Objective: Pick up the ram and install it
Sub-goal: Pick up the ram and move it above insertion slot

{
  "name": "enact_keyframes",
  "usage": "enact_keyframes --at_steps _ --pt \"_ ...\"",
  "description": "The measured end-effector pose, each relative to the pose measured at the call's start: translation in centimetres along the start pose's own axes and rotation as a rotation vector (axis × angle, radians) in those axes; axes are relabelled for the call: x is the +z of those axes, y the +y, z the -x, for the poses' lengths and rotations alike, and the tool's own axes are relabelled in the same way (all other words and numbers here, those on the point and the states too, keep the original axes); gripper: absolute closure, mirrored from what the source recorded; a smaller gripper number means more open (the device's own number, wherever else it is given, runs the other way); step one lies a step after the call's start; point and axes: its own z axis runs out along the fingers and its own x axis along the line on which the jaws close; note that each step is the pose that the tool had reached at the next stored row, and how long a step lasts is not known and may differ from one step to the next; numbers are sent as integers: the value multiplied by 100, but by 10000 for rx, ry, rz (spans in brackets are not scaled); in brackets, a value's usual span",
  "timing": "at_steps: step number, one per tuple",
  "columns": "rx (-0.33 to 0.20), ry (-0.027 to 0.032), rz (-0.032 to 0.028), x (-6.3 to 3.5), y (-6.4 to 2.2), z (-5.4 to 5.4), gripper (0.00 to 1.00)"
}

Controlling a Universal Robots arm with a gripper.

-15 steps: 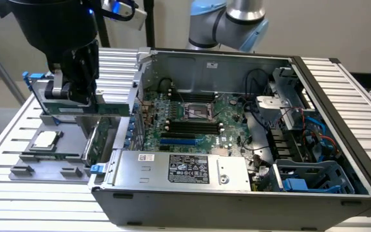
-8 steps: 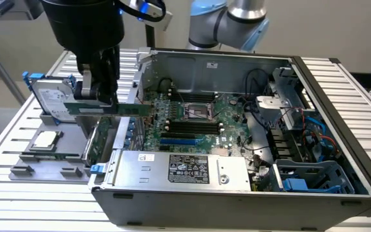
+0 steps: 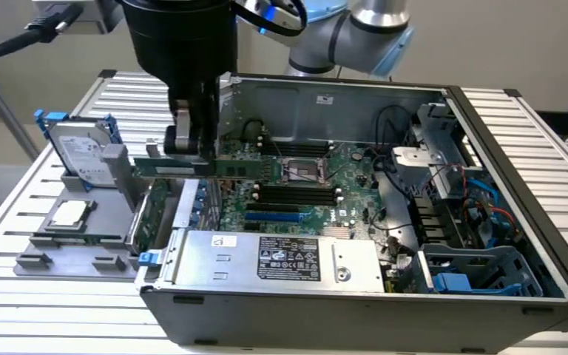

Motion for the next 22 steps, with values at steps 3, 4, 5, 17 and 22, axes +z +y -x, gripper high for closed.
enact_keyframes --at_steps 3,4,5,17,22 --pt "1 1 1 2 -133 -1 100" --pt "0 0 0 4 -179 -2 100" --pt "1 0 0 7 -226 -2 100" --pt "1 1 1 99 -770 17 100" --pt "1 7 0 159 -994 98 100"
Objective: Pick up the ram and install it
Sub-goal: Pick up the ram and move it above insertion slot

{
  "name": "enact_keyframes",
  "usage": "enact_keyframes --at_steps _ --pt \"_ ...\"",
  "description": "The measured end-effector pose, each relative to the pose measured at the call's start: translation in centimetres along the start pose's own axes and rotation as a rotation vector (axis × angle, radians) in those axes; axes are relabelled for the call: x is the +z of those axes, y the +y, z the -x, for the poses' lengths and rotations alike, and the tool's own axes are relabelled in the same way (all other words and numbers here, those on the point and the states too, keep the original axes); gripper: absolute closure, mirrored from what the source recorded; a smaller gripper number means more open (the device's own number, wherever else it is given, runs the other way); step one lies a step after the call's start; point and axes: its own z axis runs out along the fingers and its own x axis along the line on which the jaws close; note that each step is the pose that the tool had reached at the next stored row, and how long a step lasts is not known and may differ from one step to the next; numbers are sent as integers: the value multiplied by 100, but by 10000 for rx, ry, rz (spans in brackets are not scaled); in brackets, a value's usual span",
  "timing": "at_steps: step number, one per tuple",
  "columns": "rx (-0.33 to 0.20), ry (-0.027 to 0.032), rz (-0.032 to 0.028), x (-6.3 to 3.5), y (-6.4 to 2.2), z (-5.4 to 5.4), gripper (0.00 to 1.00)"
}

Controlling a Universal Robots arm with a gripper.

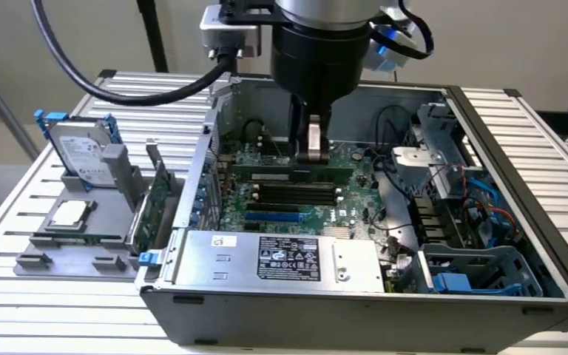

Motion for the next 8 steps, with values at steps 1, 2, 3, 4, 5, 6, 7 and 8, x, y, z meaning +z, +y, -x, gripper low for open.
enact_keyframes --at_steps 1,2,3,4,5,6,7,8 --pt "0 7 1 5 -31 36 100" --pt "0 16 1 9 -59 73 100" --pt "0 21 1 13 -83 111 100" --pt "0 28 1 17 -106 155 100" --pt "1 32 1 20 -125 199 100" --pt "2 37 2 24 -141 243 100" --pt "1 38 1 29 -156 289 100" --pt "1 40 1 34 -169 334 100"
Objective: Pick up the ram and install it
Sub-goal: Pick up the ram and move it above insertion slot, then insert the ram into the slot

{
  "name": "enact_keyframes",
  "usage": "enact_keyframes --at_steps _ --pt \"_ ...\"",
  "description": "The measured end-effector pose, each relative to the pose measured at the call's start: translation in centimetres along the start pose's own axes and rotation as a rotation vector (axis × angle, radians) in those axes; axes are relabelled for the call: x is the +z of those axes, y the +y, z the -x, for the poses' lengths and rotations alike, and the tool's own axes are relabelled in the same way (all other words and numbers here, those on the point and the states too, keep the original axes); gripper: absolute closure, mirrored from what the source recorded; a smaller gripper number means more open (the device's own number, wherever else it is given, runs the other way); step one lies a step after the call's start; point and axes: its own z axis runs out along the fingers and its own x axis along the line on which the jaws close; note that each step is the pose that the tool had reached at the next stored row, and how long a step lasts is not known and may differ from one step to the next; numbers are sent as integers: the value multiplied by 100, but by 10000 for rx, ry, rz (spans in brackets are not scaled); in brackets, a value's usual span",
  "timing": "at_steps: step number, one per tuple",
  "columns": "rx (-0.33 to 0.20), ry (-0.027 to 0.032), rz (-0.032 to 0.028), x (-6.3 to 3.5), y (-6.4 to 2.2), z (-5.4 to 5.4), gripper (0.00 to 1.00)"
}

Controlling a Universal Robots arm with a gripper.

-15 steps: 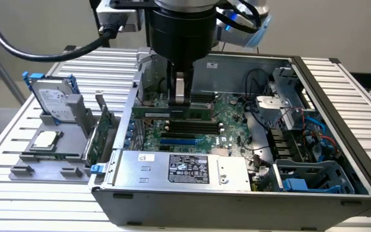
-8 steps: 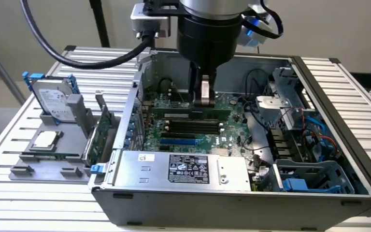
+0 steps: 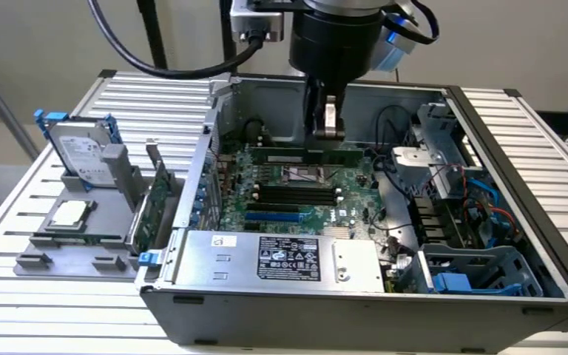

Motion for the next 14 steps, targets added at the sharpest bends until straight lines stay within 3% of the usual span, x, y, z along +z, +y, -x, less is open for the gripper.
enact_keyframes --at_steps 14 --pt "0 1 0 224 -90 633 100"
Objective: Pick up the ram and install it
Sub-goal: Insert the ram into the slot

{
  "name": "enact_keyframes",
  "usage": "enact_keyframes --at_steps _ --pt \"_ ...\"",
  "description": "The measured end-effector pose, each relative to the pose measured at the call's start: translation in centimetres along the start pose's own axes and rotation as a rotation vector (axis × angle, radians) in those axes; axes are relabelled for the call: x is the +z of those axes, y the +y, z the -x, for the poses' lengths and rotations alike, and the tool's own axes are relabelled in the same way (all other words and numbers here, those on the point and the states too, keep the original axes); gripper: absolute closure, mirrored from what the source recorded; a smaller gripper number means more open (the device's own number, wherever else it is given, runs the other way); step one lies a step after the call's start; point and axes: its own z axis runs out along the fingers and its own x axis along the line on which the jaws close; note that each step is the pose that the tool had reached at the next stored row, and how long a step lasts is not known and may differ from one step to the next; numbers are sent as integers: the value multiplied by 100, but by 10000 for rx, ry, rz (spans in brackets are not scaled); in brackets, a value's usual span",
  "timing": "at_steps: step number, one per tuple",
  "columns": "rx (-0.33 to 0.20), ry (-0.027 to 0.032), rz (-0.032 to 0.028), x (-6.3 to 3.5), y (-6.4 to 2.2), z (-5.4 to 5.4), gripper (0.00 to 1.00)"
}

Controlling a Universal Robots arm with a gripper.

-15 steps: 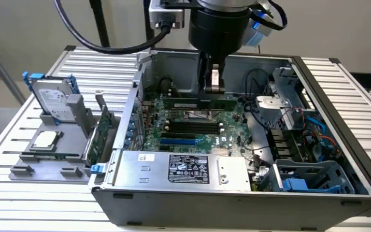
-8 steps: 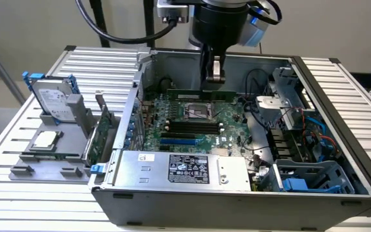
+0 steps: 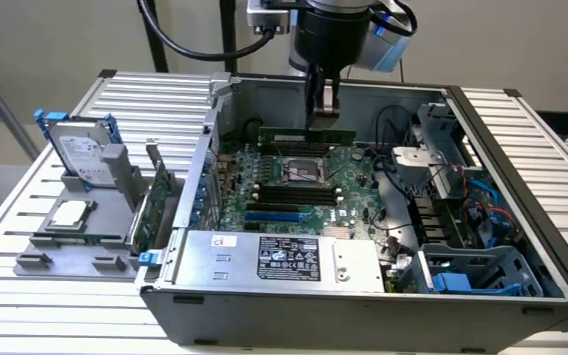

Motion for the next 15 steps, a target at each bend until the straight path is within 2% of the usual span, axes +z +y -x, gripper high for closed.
enact_keyframes --at_steps 3,6,15 --pt "8 6 0 56 -1 92 100" --pt "29 48 0 98 10 136 100" --pt "29 50 0 99 10 137 100"
